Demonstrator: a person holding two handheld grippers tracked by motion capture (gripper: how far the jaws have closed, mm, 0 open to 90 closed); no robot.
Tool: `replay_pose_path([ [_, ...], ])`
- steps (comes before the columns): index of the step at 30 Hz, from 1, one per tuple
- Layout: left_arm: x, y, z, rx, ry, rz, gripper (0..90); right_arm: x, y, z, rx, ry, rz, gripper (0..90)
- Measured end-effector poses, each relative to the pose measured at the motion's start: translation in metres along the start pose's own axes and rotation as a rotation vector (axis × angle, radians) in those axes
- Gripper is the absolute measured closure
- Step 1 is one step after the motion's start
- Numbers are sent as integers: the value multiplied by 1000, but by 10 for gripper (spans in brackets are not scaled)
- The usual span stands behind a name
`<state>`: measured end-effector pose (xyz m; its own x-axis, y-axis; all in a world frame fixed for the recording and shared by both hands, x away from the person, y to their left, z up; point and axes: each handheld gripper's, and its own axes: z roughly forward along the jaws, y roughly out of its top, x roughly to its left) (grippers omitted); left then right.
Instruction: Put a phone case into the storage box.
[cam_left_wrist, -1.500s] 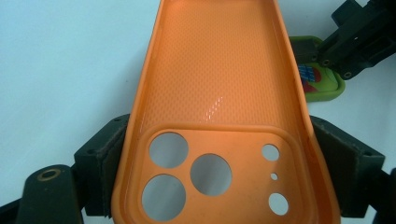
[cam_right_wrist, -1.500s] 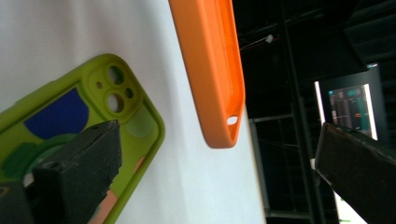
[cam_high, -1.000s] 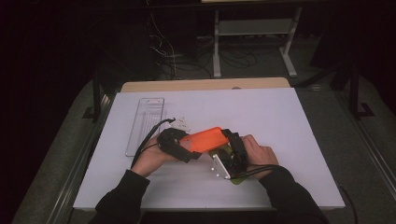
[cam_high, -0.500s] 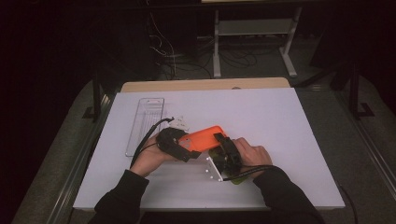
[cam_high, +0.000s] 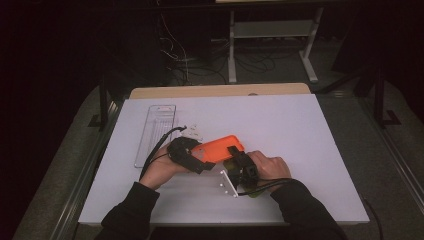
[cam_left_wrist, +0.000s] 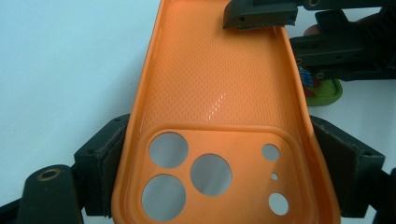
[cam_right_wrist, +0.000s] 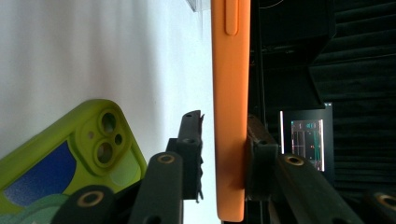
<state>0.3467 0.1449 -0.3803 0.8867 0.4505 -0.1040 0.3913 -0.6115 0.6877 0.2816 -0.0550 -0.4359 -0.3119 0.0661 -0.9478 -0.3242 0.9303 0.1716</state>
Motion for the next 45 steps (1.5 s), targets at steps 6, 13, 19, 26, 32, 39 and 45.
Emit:
replay_pose_path([
  [6, -1, 0, 0, 2, -1, 0, 157, 1, 1, -1, -2, -19, -16, 768],
  [13, 1, 0, 1, 30, -1, 7, 150, 4, 3, 0, 18, -5, -20, 779],
  [19, 0, -1, 0, -9, -11, -12, 127, 3, 4, -3, 13, -20, -29, 781],
  [26, 1, -2, -2, -36, -16, -9, 23, 3, 1, -2, 22, -19, -30, 781],
  [32, 2, -4, -5, -60, -10, -11, 0, 0, -7, -2, 51, -17, -9, 780],
  [39, 4, -6, -6, -43, -8, 27, 0, -4, -16, -2, 73, 14, 15, 780],
  [45, 3, -7, -3, -32, -15, 29, 0, -8, -22, -4, 77, 37, 125, 780],
])
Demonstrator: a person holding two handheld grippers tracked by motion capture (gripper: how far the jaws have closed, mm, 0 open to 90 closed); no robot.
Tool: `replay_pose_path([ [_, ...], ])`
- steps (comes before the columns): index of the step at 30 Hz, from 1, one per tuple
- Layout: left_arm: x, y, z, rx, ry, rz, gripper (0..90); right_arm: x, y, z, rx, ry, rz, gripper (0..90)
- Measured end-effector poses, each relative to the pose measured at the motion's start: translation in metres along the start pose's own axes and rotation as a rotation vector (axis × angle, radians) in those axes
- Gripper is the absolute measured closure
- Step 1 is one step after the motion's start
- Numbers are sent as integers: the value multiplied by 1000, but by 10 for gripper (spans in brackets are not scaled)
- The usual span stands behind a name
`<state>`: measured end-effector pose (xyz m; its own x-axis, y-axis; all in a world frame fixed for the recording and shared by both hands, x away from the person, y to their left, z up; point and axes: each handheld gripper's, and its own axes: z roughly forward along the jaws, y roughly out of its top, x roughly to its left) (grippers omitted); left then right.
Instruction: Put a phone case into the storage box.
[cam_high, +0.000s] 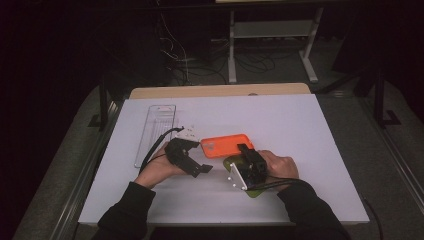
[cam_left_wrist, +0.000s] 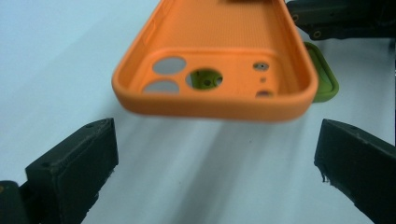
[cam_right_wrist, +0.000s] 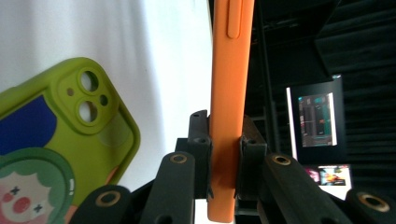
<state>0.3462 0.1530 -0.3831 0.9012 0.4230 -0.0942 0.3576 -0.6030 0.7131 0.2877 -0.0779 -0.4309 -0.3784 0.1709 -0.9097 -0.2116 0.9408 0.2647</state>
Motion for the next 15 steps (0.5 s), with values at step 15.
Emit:
replay_pose_path([
  [15, 1, 0, -1, 24, -8, 31, 0, -17, -11, 3, -31, 135, 266, 780],
])
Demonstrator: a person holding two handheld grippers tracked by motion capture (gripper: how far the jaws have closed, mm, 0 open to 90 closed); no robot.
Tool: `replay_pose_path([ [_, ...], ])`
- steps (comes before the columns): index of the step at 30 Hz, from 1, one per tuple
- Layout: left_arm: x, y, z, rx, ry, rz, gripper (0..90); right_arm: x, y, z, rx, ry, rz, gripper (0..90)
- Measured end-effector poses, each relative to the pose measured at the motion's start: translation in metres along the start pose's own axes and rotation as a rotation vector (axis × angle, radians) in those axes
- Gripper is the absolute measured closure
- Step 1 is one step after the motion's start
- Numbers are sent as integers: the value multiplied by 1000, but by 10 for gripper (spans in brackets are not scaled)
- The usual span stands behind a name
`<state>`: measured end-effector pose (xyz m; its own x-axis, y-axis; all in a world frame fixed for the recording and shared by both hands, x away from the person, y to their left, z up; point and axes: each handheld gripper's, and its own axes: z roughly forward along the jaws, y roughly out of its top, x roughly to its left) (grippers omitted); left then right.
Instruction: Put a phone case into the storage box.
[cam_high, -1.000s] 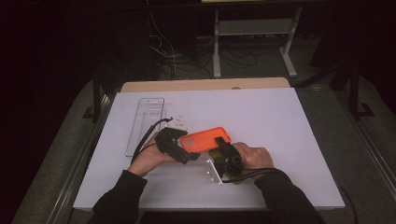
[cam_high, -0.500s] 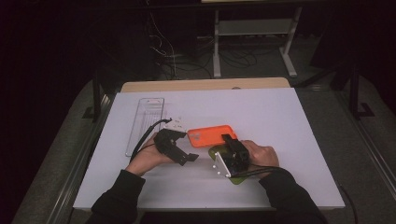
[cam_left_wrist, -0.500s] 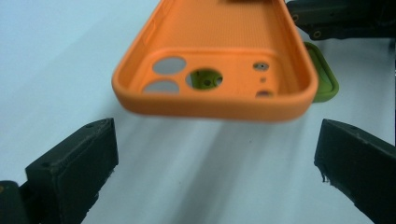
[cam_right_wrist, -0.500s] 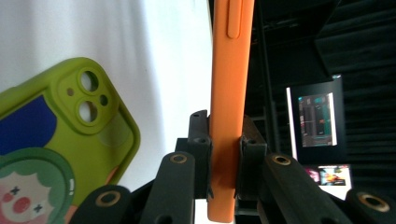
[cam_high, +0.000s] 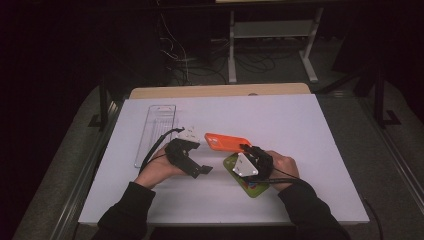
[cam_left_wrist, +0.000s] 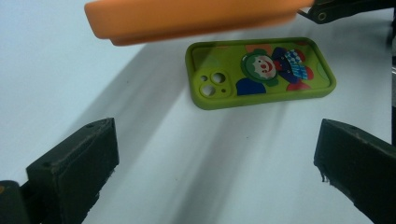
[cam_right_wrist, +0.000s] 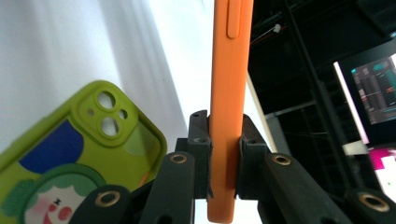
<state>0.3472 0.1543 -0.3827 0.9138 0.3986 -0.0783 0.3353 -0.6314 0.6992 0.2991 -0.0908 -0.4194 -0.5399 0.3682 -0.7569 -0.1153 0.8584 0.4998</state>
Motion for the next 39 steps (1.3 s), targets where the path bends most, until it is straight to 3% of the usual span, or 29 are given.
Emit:
replay_pose_path([
  [3, 0, 0, 0, 5, 6, 2, 0, -2, 0, -1, 9, 16, 65, 780],
  [7, -2, 0, 2, -11, 7, -34, 0, -6, -1, -1, -5, 51, 154, 780],
  [16, -2, 0, 1, 0, 15, -29, 0, -21, -9, -1, -19, 120, 350, 780],
  [17, -3, 0, 2, -21, 14, -52, 0, -22, -9, -1, -29, 124, 378, 780],
  [18, -3, 0, 1, -19, 14, -49, 0, -22, -9, -2, -28, 131, 417, 780],
  [26, -2, 0, 1, -25, 19, -51, 0, -32, -15, -2, -59, 195, 567, 780],
  [28, -2, 0, 1, -25, 23, -49, 0, -33, -15, -2, -64, 221, 629, 780],
  [35, -2, 0, 1, -32, 32, -56, 0, -38, -21, 1, -78, 266, 711, 780],
  [37, 0, 1, -1, -22, 39, -38, 0, -39, -23, 3, -69, 283, 761, 781],
  [39, 0, 1, -2, -23, 41, -41, 0, -39, -24, 3, -73, 311, 841, 781],
])
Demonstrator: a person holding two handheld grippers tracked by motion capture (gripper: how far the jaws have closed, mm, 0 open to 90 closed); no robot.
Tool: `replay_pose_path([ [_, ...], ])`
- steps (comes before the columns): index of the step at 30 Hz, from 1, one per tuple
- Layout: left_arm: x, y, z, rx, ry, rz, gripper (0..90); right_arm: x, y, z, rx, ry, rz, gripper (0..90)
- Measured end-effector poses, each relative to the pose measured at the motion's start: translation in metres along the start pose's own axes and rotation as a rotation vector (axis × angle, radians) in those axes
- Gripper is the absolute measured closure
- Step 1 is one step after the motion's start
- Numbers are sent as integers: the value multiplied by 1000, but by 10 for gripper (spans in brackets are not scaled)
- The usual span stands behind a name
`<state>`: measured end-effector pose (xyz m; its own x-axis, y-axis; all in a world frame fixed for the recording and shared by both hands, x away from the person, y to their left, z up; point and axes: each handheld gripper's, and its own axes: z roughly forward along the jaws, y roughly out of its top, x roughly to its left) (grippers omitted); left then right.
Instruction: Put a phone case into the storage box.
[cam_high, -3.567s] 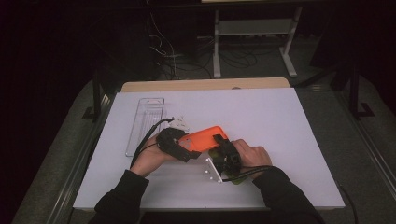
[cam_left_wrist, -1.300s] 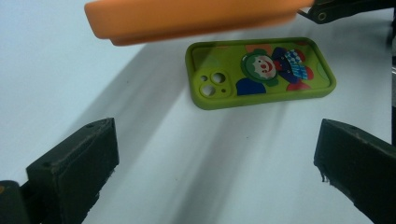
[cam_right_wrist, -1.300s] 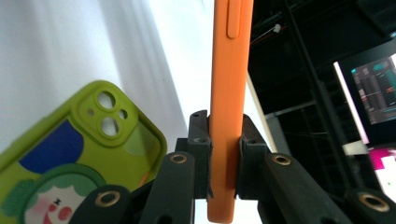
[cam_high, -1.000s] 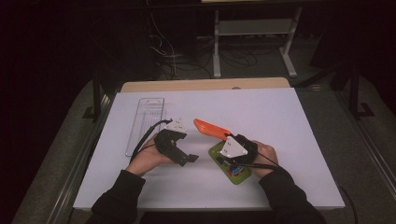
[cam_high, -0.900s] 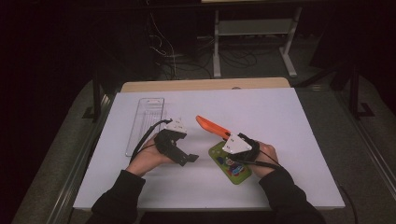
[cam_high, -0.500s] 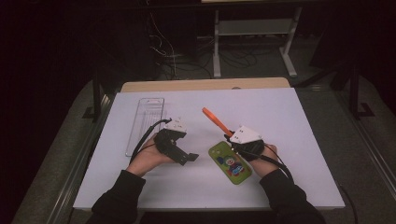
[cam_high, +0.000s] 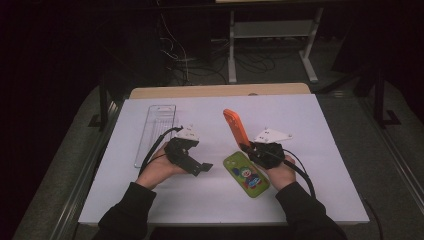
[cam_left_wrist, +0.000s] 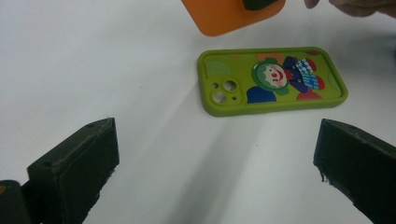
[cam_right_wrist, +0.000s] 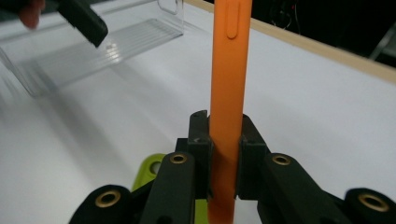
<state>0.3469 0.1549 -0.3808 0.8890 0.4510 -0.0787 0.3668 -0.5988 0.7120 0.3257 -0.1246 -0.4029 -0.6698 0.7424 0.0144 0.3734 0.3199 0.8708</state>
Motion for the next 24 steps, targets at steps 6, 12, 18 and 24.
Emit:
replay_pose_path([
  [6, 1, 0, -1, -22, 9, -27, 0, -5, -3, 1, -31, 56, 135, 782],
  [12, 6, 10, -11, -128, -3, -93, 0, -2, -4, 0, -40, 64, 170, 782],
  [18, 13, 23, -13, -179, -13, -123, 0, 3, -2, -3, -64, 72, 199, 783],
  [24, 18, 39, -13, -199, -23, -120, 0, 5, -1, -3, -68, 80, 198, 783],
])
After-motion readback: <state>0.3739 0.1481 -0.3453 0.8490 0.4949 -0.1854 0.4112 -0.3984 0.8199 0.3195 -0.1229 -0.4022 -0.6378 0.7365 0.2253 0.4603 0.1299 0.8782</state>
